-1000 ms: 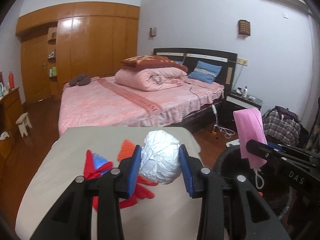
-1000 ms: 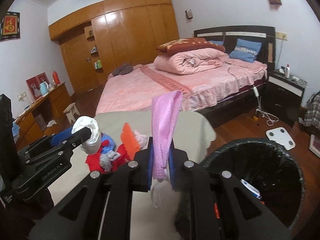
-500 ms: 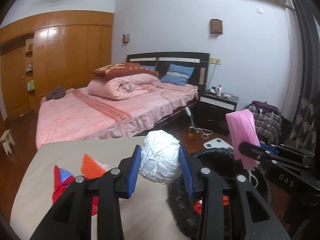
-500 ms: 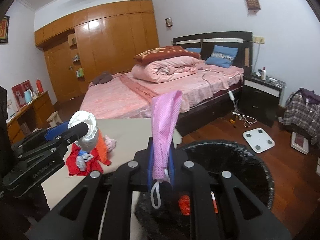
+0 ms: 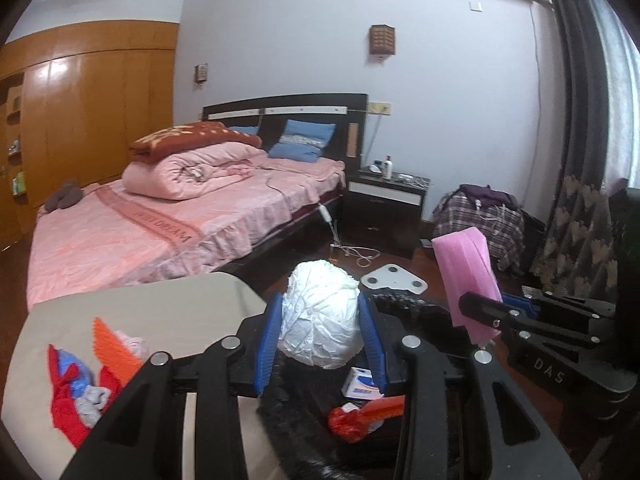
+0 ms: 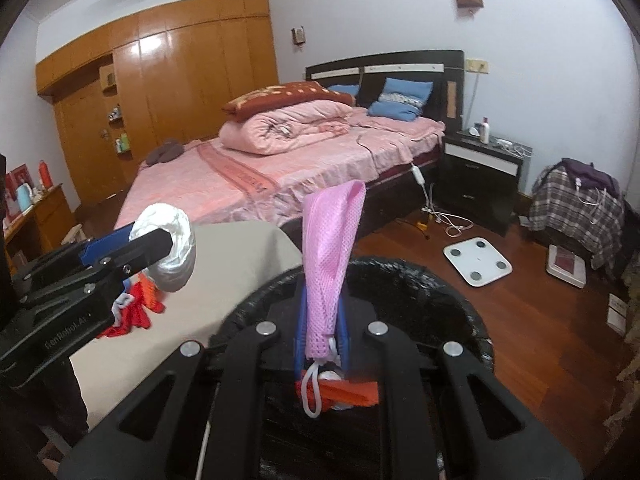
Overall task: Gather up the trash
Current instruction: 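Carry the tissue ball and pink mask over the bin, releasing the ball from the left tool, then return to the table and grasp the grey sock with the left tool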
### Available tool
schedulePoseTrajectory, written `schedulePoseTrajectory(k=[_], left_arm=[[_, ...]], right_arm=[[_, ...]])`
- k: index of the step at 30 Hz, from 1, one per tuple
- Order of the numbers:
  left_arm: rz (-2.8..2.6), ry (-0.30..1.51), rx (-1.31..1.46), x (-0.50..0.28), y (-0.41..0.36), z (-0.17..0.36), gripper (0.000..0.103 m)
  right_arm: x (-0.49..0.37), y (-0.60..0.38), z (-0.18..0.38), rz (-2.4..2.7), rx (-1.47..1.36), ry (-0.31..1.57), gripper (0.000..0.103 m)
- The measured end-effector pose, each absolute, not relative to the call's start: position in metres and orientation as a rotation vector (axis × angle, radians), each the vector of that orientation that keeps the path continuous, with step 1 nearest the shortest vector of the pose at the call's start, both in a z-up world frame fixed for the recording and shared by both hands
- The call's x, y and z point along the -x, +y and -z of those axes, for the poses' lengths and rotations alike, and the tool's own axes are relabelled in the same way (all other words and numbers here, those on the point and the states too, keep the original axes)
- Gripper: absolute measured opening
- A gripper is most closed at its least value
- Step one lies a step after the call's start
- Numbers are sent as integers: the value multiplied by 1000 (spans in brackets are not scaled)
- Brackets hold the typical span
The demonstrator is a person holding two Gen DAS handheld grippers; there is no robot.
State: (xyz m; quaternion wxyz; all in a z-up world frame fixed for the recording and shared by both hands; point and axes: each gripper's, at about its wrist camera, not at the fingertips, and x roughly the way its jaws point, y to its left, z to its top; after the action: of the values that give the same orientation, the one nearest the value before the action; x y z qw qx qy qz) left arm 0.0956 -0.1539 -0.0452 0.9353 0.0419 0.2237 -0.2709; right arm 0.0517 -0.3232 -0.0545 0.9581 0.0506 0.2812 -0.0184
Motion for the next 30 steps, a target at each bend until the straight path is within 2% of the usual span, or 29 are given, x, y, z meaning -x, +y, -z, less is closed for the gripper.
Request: schedulePoseTrajectory(k=[7,11,14,16,17,18,19,20,21,24,30], left_arm=[[617,491,-107,-104,-187,62,38],[656,530,-109,-111,-200,72,43],[663,545,-91,-114,-200,75,58],[647,546,-89,-115,-195,76,62],[638,548,-87,-117,-191,76,64],[628,549,-84,-118,-188,76,67],[610,548,-78,-119,-182,75,69],[599,545,-76,-120,-177,74,74],[584,541,-74,-120,-171,72,82],[514,522,-70,-118,-146,68,95],[402,507,-66,-110,-99,62,97]], right_arm=[[-50,-346,75,91,-120,606,14],[-53,-356,87,116,-118,629,16],[-54,-364,95,139,-117,648,39],[-52,-367,98,153,-116,650,49],[-52,-367,100,157,-117,651,58],[-51,-368,100,162,-118,649,72],[-49,-367,99,165,-119,638,78],[-46,-366,97,164,-120,623,89],[-43,-364,95,160,-120,598,95],[-38,-355,85,134,-109,551,98],[-45,-327,74,64,-117,544,98]])
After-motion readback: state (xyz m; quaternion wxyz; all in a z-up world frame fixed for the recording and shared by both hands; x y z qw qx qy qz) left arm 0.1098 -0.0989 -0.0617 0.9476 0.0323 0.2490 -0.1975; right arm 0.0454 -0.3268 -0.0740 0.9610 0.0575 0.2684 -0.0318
